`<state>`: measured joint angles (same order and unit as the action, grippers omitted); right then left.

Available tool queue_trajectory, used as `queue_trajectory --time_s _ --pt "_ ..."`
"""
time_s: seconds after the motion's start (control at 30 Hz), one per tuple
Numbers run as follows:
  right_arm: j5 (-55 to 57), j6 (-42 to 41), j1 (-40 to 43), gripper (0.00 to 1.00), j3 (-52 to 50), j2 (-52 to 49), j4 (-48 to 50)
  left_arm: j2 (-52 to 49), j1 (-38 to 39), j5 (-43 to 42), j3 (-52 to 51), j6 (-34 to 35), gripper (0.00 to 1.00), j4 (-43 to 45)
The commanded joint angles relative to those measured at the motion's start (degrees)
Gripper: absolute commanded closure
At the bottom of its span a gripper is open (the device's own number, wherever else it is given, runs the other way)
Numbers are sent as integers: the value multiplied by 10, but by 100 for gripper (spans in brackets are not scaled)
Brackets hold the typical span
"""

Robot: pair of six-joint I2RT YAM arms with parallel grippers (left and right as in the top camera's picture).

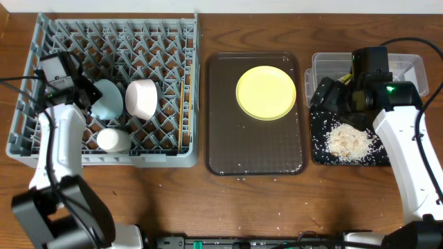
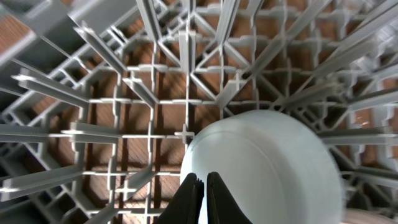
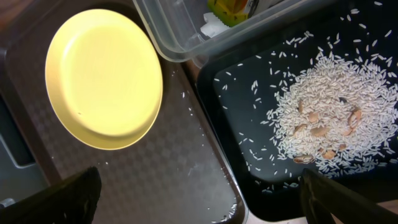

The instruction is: Sort waste into correct bins and load items into the dishwasher

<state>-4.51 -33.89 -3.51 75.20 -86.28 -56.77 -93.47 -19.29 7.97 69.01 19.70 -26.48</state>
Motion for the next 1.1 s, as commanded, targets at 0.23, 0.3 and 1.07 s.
queue_trajectory --time_s 0.23,0.3,1.07 --pt "0 -3 4 1 1 9 0 -20 0 -35 -5 -21 92 66" --pt "0 -3 4 1 1 9 0 -21 0 -53 -5 -23 92 80" --pt "0 -3 4 1 1 9 0 -73 0 -61 -5 -25 92 89"
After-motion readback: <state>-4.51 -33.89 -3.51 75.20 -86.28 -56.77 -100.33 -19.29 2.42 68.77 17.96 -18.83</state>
